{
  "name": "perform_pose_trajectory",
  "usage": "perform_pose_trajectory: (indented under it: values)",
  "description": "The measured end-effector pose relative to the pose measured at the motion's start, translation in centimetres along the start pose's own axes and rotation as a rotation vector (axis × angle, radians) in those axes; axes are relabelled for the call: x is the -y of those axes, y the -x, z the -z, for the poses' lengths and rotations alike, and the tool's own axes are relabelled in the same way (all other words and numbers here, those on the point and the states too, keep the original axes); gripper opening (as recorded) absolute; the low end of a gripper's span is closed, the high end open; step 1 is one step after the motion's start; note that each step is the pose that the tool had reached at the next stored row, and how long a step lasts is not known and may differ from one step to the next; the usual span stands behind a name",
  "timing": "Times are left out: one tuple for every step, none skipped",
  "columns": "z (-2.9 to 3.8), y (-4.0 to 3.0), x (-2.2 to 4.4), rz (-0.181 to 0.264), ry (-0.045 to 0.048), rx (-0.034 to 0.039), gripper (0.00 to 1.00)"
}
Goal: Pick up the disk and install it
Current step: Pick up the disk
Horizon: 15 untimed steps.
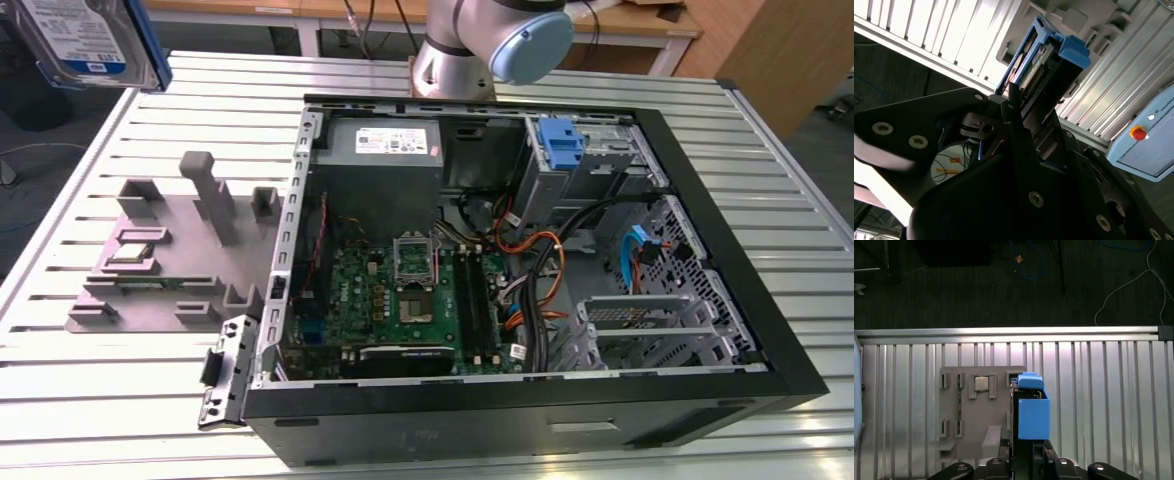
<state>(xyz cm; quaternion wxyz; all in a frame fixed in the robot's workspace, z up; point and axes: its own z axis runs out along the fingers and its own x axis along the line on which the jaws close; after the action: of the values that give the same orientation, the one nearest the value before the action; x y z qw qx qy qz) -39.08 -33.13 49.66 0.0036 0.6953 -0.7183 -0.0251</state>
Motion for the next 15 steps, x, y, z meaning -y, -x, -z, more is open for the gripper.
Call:
perform_pose_trajectory:
  values:
    - [0.14, 0.01, 0.00, 0.000, 0.0000, 0.0000, 0.35]
    - [0.25, 0.01, -0.01, 0.000, 0.0001, 0.0000, 0.35]
    - [0.28, 0.01, -0.01, 0.000, -0.0001, 0.0001, 0.35]
    - [0.27, 0.01, -0.01, 0.000, -0.0001, 0.0001, 0.35]
    - [0.28, 0.01, -0.01, 0.000, -0.0002, 0.0001, 0.35]
    - [0.28, 0.01, -0.01, 0.000, -0.0002, 0.0001, 0.35]
    - [0.28, 0.01, -0.01, 0.000, -0.0001, 0.0001, 0.35]
    - [0.29, 0.01, 0.04, 0.000, 0.0000, 0.0000, 0.35]
    - [0.29, 0.01, 0.13, 0.000, 0.0000, 0.0000, 0.35]
    - [0.30, 0.01, 0.24, 0.000, 0.0000, 0.0000, 0.35]
    - [0.30, 0.02, 0.36, 0.000, 0.0000, 0.0000, 0.35]
    - [0.31, 0.03, 0.51, 0.000, 0.0000, 0.0000, 0.35]
    - [0.31, 0.03, 0.72, 0.000, 0.0000, 0.0000, 0.35]
    - [0.32, 0.04, 0.94, 0.000, -0.0001, 0.0001, 0.35]
    - [0.33, 0.05, 1.15, 0.000, 0.0000, 0.0000, 0.35]
